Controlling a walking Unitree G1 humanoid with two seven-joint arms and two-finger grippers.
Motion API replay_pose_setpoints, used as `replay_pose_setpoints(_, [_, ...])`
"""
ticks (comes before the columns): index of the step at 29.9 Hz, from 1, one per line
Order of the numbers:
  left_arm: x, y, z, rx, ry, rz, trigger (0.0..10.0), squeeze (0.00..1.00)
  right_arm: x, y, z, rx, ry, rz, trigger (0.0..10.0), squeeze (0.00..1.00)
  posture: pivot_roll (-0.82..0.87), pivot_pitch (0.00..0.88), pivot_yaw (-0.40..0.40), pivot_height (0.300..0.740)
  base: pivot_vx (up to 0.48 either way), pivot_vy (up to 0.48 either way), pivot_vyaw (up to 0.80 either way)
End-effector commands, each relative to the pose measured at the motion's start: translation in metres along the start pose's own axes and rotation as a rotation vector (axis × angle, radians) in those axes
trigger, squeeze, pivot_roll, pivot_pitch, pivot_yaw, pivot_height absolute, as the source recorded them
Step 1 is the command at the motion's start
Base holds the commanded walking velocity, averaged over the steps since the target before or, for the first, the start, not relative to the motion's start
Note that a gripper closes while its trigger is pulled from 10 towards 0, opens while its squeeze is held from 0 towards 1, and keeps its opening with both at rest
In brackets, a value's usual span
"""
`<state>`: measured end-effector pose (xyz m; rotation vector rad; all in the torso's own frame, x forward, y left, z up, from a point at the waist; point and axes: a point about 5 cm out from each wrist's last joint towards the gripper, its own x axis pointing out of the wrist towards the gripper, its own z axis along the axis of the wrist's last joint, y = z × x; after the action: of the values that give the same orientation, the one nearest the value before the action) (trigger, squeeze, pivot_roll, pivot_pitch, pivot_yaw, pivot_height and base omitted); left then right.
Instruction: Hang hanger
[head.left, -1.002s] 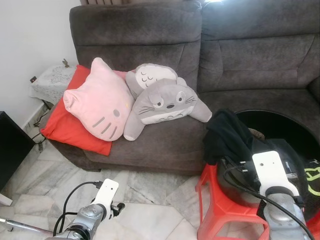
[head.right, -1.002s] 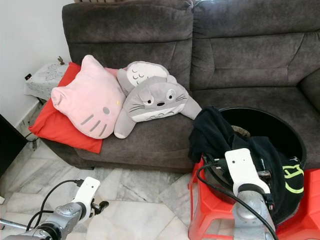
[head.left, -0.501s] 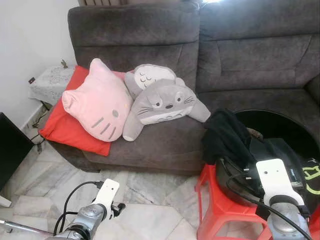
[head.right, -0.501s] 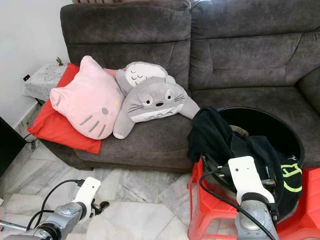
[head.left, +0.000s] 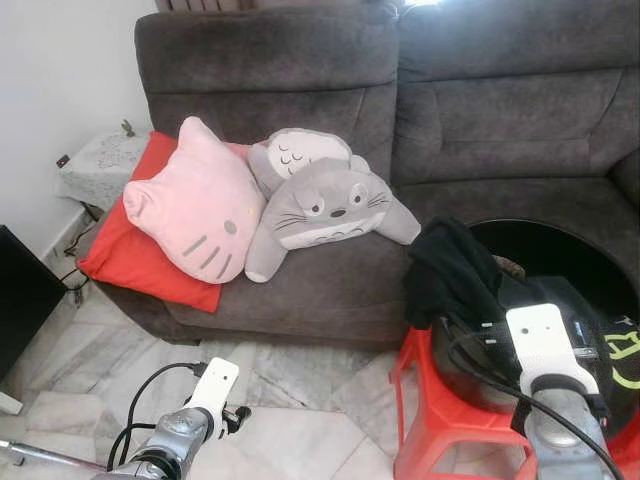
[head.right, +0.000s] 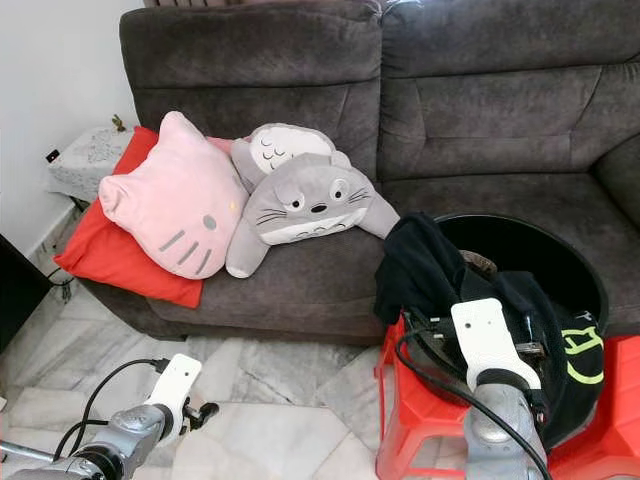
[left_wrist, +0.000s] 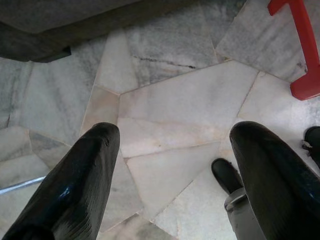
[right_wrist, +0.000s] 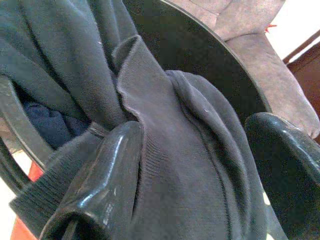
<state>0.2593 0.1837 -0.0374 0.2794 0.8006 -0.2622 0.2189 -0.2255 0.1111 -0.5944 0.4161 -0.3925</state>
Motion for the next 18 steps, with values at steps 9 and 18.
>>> replay_pose_setpoints(9, [-0.001, 0.003, -0.002, 0.01, 0.014, 0.005, 10.0, 0.0, 0.003, 0.009, -0.018, -0.002, 0.1, 0.014, 10.0, 0.0, -0.25, 0.0, 0.119, 0.74, 0.0, 0.0, 0.0])
replay_pose_setpoints(18, [-0.001, 0.003, -0.002, 0.012, 0.014, 0.004, 10.0, 0.0, -0.002, -0.005, -0.013, 0.059, 0.072, -0.112, 10.0, 0.0, -0.25, 0.0, 0.121, 0.74, 0.0, 0.0, 0.0])
